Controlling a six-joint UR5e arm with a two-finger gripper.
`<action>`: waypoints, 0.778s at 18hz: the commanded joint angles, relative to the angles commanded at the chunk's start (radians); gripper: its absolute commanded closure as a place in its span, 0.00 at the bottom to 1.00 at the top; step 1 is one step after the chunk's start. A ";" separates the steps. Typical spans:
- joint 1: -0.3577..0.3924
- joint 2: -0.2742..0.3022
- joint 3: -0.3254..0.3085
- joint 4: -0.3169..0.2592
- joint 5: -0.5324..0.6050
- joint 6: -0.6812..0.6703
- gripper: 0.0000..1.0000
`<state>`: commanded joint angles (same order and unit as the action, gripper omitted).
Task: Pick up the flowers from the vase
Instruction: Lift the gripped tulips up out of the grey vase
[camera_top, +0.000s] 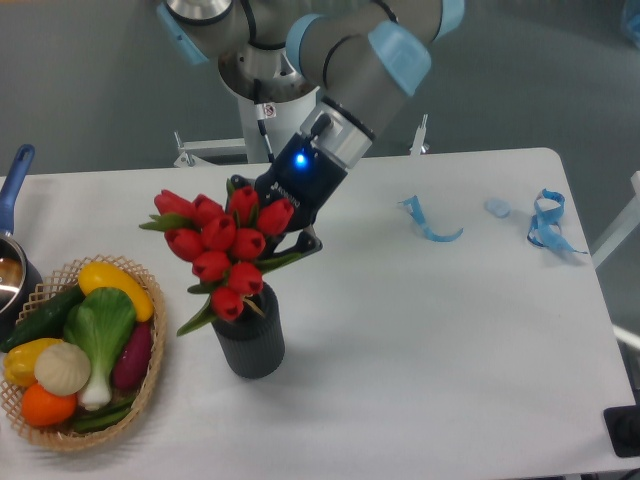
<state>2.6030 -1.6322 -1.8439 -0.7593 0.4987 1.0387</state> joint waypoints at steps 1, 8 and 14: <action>0.009 0.011 0.014 -0.002 -0.020 -0.034 0.69; 0.113 0.037 0.098 -0.002 -0.049 -0.140 0.69; 0.232 -0.027 0.138 -0.002 -0.039 -0.083 0.70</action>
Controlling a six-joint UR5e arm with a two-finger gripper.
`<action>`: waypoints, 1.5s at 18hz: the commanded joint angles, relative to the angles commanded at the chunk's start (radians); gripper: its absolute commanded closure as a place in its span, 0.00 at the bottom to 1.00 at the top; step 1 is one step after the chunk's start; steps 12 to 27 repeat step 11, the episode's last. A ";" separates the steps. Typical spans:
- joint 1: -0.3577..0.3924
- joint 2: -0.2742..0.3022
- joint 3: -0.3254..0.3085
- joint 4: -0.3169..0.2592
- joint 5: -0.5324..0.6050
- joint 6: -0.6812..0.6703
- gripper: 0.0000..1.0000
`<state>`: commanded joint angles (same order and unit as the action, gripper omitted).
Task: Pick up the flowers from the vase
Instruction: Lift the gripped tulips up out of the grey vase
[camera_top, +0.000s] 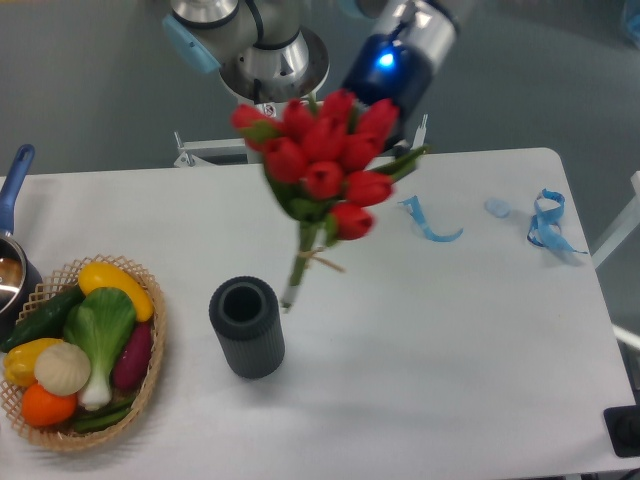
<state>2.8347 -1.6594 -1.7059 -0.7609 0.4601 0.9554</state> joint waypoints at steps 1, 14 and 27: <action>0.000 -0.038 0.020 -0.002 0.006 0.050 0.70; -0.006 -0.103 0.025 -0.002 0.132 0.177 0.70; -0.006 -0.103 0.025 -0.002 0.132 0.177 0.70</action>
